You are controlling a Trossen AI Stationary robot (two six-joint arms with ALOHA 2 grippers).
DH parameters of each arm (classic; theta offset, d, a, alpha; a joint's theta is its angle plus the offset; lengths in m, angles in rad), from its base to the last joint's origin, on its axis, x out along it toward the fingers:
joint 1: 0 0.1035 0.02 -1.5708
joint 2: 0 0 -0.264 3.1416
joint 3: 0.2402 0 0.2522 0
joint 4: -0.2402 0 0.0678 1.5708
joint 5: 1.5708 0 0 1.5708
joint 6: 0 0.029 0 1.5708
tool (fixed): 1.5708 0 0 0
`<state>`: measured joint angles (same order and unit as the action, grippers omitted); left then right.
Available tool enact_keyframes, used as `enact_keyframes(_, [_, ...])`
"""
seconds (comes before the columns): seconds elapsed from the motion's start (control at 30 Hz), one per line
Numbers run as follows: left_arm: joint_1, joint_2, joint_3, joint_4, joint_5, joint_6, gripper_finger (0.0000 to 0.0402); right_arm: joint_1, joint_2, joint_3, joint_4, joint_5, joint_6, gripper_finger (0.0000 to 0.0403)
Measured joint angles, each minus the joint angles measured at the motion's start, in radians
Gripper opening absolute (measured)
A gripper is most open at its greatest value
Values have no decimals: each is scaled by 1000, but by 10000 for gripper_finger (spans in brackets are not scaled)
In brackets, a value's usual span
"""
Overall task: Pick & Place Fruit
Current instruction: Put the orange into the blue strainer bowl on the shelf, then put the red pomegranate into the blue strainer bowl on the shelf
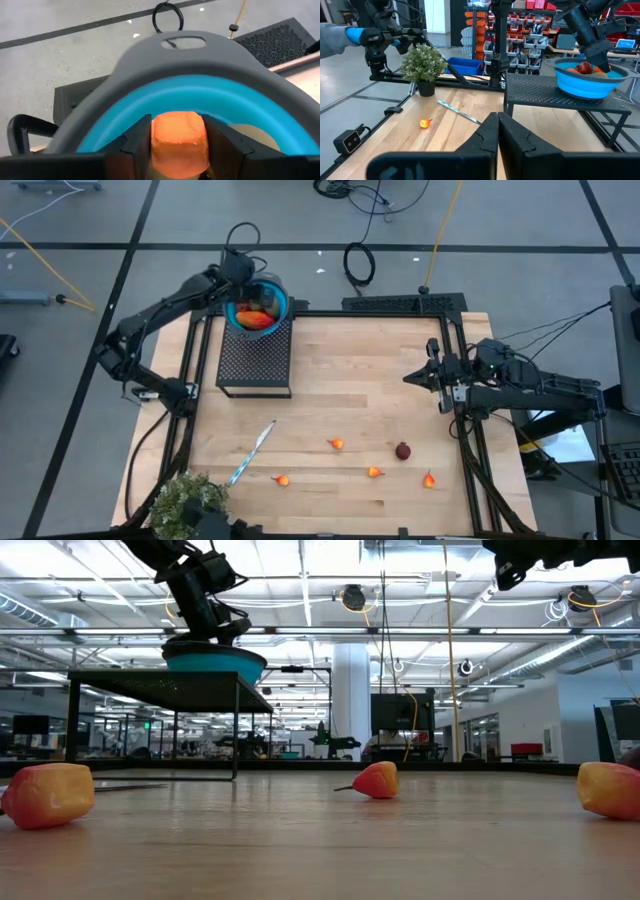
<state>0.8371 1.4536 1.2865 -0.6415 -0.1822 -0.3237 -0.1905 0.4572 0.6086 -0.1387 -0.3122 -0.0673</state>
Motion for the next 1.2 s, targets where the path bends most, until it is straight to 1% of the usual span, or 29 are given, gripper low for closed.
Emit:
enact_keyframes(0.17, [31, -1, 0, 12, 0, -17, 205, 0, 0, 0, 0, 0, 0, 1])
enact_keyframes(0.27, [44, -11, 16, 2, 15, -30, 224, 0, 0, 0, 0, -2, 1, 1])
enact_keyframes(0.4, [44, -17, 73, -4, 64, -20, 235, 0, 0, 0, 0, -3, 3, 0])
enact_keyframes(0.57, [20, -18, 199, -54, 169, -68, 236, 0, 0, 0, 0, -3, 2, 0])
enact_keyframes(0.63, [-15, -18, 239, -66, 218, -82, 236, 0, 0, 0, 0, 0, -4, 0])
enact_keyframes(0.73, [-82, -26, 274, -61, 295, -107, 236, 0, 0, 0, 0, 0, -56, 1])
enact_keyframes(0.83, [-167, -39, 281, -45, 326, -105, 237, 0, 0, 0, 0, -2, -80, 1])
enact_keyframes(0.97, [-277, -39, 278, -82, 323, -116, 237, 0, 0, 0, 0, -3, -68, 1])
enact_keyframes(1.03, [-341, -42, 277, -71, 302, -116, 237, 0, 0, 0, -1, -3, -64, 3])
enact_keyframes(1.2, [-512, -39, 244, -61, 184, -150, 223, 0, 0, 0, -16, -4, -2, 3])
